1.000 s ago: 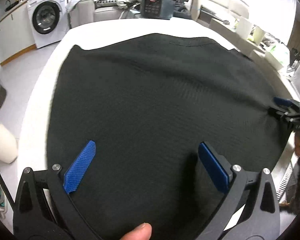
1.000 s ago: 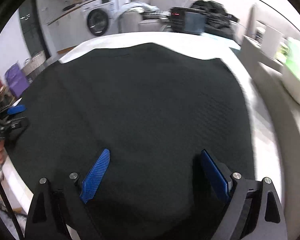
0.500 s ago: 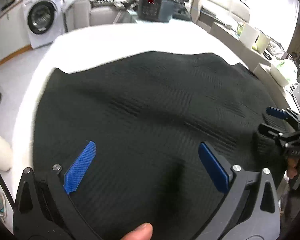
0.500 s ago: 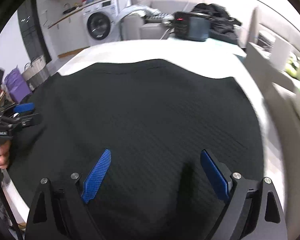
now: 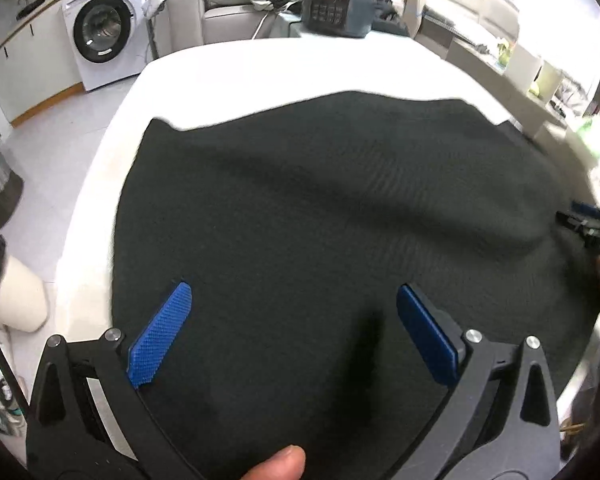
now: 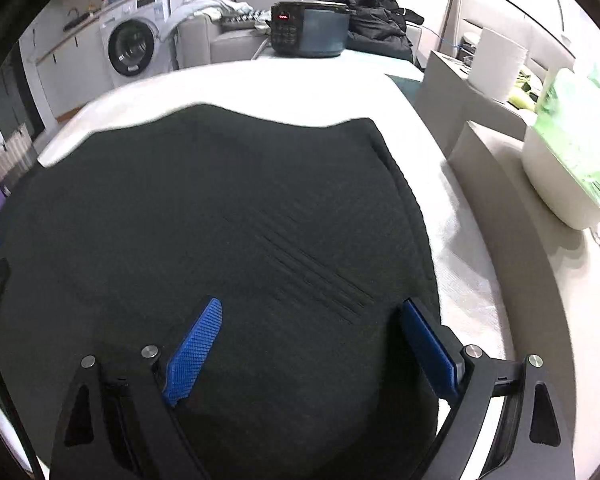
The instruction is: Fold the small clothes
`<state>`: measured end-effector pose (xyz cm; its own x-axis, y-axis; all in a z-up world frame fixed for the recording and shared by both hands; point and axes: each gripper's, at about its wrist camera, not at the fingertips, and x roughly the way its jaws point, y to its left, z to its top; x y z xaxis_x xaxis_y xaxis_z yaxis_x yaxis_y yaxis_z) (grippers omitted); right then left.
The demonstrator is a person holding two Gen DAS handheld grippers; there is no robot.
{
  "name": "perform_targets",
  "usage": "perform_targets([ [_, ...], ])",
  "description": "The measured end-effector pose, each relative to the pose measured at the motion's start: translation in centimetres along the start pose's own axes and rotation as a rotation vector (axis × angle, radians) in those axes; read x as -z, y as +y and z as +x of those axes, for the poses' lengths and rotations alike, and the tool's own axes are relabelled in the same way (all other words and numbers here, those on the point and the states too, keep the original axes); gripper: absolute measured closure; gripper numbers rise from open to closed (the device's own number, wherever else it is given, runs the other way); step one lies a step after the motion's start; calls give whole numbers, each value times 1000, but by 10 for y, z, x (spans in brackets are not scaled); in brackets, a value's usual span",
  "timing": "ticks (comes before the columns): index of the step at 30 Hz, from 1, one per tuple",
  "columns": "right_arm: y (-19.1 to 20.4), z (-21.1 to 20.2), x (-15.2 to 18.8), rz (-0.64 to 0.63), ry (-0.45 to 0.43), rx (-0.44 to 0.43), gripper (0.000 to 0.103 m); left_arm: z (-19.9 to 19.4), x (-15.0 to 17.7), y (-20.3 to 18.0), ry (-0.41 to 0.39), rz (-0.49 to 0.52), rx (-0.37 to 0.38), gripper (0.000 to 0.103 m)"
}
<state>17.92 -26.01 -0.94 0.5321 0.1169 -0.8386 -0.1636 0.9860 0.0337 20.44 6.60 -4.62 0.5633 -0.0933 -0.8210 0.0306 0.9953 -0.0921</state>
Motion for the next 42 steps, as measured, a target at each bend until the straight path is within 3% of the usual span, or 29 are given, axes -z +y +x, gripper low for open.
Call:
perform_targets([
  [5, 49, 18, -32, -86, 1, -85, 11, 26, -34, -18, 17, 8, 61, 1],
  [9, 67, 38, -45, -143, 20, -66, 11, 53, -51, -24, 34, 49, -21, 1],
  [11, 56, 41, -48, -132, 20, -51, 11, 54, -53, -18, 32, 43, -3, 1],
  [14, 18, 45, -50, -72, 24, 24, 11, 53, -55, 6, 31, -1, -50, 1],
  [17, -24, 48, -52, 29, 36, 48, 10, 49, -56, 27, 17, -36, -20, 1],
  [19, -36, 46, -54, 57, 34, 96, 10, 48, -58, 30, 13, -36, -45, 1],
  [23, -33, 45, -71, 85, -1, 30, 10, 47, -71, 24, -21, -15, -40, 1],
  [27, 5, 57, -91, 7, -8, -51, 10, 66, -92, 12, -4, -10, 6, 1],
  [30, 27, 74, -102, -74, 10, -80, 10, 89, -106, 11, 31, 10, -48, 1],
  [35, -6, 88, -109, 17, 41, 1, 10, 97, -115, 54, 29, -109, -80, 1],
  [37, -36, 93, -112, 103, 49, -31, 8, 93, -114, 73, 22, -146, -99, 1],
  [40, -53, 91, -113, 95, 41, 118, 9, 81, -102, 89, 21, -155, -153, 1],
  [42, -61, 86, -110, 100, 45, 138, 9, 72, -94, 96, 11, -159, -179, 1],
])
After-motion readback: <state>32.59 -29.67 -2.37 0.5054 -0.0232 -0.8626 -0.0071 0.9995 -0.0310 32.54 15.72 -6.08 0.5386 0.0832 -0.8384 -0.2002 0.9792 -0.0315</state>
